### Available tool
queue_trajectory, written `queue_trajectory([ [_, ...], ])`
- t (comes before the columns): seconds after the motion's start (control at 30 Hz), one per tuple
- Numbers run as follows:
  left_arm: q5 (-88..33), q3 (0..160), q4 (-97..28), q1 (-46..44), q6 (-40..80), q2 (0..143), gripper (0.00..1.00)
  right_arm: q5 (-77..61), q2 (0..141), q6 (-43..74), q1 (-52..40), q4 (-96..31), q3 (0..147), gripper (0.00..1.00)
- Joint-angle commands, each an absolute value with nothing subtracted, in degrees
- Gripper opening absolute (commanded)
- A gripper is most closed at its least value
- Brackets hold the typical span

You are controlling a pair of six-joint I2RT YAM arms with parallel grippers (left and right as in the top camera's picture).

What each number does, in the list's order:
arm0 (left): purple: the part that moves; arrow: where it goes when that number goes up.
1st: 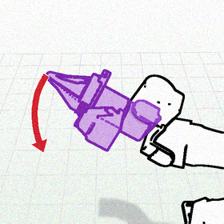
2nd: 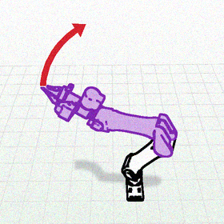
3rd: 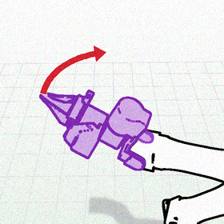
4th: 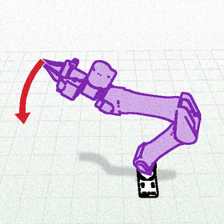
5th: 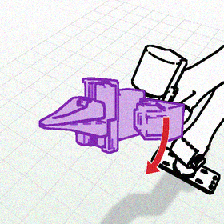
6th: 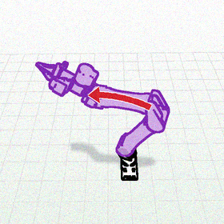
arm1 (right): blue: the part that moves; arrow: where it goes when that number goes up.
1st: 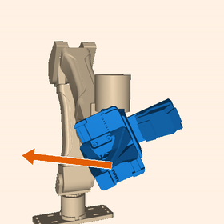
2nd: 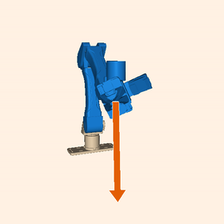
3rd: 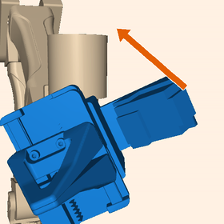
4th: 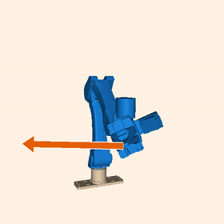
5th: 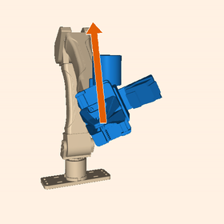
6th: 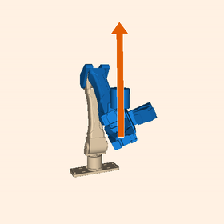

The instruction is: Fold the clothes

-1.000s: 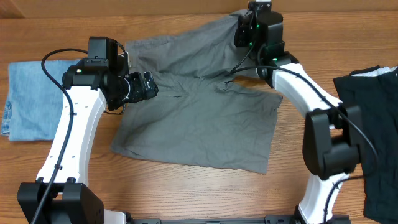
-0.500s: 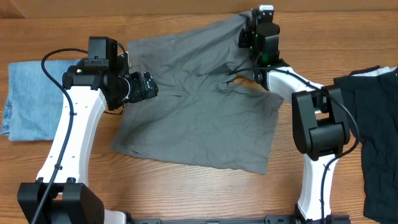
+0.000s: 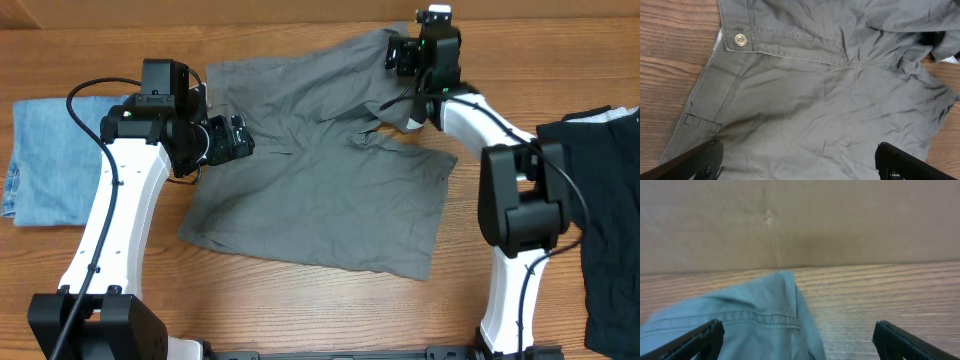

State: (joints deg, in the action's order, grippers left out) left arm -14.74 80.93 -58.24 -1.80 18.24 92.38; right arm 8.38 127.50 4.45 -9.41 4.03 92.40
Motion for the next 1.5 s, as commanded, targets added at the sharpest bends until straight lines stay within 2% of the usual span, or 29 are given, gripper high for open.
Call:
queue_trajectory([
  [0.0, -14.4, 80.7, -58.2, -1.9, 18.2, 92.5, 1.00, 9.0, 117.1, 4.0, -9.4, -6.6, 99.4, 1.00],
  [0.07, -14.4, 80.7, -58.2, -1.9, 18.2, 92.5, 1.00, 9.0, 114.8, 4.1, -9.2, -16.0, 101.3, 1.00],
  [0.1, -14.4, 80.7, -58.2, -1.9, 18.2, 92.5, 1.00, 9.0, 112.7, 4.8, -8.2, -25.6, 101.9, 1.00],
  [0.33, -14.4, 80.7, -58.2, -1.9, 18.2, 92.5, 1.00, 2.8, 113.4, 5.1, -5.6, -44.8, 101.5, 1.00],
  [0.43, -14.4, 80.7, -58.2, -1.9, 18.2, 92.5, 1.00, 0.5, 115.1, 5.1, -5.2, -49.3, 101.3, 0.93],
  [0.5, -14.4, 80.7, -58.2, -1.9, 18.2, 92.5, 1.00, -0.7, 115.6, 5.1, -5.2, -50.2, 100.4, 0.88],
  [1.0, -14.4, 80.7, -58.2, -1.9, 18.2, 92.5, 1.00, -12.2, 118.2, 6.2, -5.4, -49.3, 98.6, 0.82],
  [1.17, -14.4, 80.7, -58.2, -1.9, 18.2, 92.5, 1.00, -14.0, 120.6, 6.2, -5.6, -48.9, 98.6, 0.70],
  [1.33, -14.4, 80.7, -58.2, -1.9, 18.2, 92.5, 1.00, -14.6, 121.1, 6.2, -5.6, -48.3, 98.6, 0.49],
  [1.47, -14.4, 80.7, -58.2, -1.9, 18.2, 92.5, 1.00, -14.7, 122.3, 6.2, -5.6, -47.4, 98.6, 0.49],
])
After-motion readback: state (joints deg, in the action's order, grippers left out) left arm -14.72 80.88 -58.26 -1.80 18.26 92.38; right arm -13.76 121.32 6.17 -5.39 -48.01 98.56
